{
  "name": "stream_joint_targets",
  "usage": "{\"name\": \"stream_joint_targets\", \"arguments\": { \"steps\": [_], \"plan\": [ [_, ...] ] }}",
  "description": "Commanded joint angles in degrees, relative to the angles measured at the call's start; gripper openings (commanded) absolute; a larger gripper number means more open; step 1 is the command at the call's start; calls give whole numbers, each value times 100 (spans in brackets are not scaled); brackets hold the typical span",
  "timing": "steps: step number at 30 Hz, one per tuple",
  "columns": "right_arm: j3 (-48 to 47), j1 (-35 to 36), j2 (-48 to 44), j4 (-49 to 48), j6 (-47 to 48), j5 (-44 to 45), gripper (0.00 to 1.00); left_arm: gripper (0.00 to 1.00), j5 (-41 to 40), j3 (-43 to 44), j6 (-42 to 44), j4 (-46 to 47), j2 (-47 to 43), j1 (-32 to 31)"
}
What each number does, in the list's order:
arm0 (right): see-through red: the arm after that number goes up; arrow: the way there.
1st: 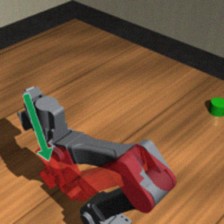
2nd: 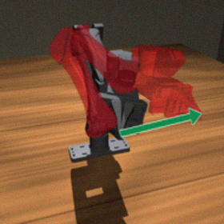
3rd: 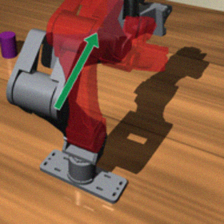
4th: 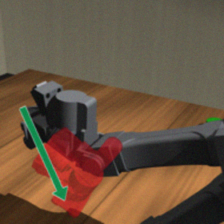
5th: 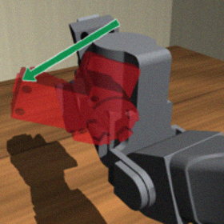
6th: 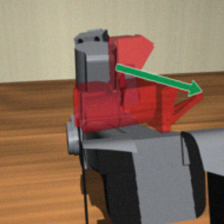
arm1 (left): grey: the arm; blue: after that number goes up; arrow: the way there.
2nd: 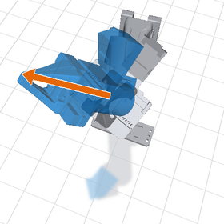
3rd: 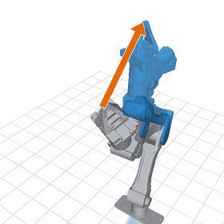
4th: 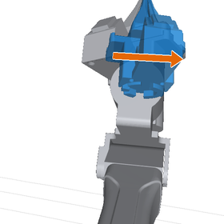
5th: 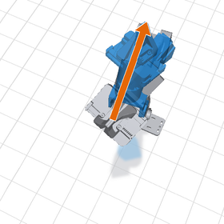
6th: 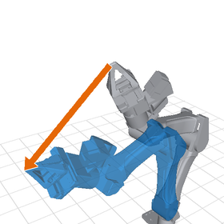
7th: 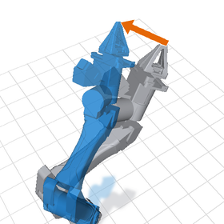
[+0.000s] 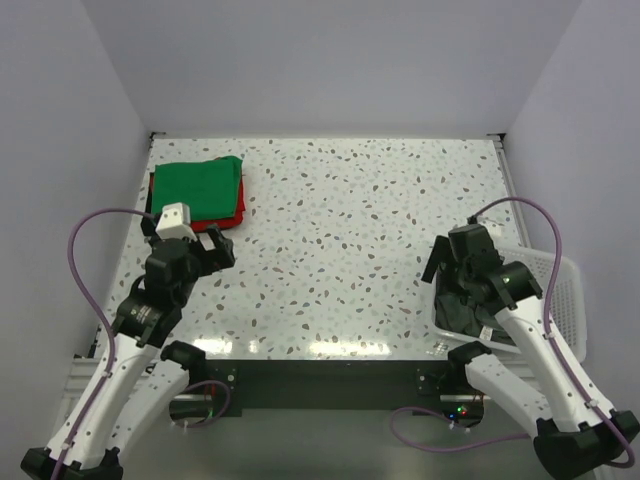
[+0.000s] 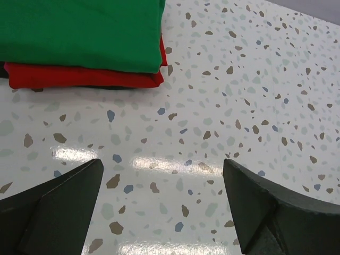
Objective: Fold and stack the t-shirts
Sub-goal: Grab the tshirt from the pile
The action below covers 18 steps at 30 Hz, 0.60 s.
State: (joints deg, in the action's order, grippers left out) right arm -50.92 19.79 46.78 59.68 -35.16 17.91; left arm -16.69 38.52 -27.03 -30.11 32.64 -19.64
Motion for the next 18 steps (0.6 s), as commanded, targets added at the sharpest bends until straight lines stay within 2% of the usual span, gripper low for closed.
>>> {"name": "stream_joint_targets", "arguments": {
  "steps": [1, 7, 12, 15, 18],
  "plan": [
    [-129, -19, 32, 305, -649, 774, 99, 100, -247, 94, -127, -21, 110, -22],
    [-260, -28, 445, 798, -1519, 1319, 99, 100, -291, 208, -189, -136, 225, -22],
    [-244, -63, 314, 1133, -2363, 2197, 99, 100, -318, 164, -145, -74, 119, -22],
    [-16, -186, 270, 959, -2461, 2287, 99, 100, -291, 156, -128, -57, 93, -22],
    [300, -388, 444, 599, -2505, 2016, 99, 100, -230, 147, -84, -13, 102, -22]
  ]
}}
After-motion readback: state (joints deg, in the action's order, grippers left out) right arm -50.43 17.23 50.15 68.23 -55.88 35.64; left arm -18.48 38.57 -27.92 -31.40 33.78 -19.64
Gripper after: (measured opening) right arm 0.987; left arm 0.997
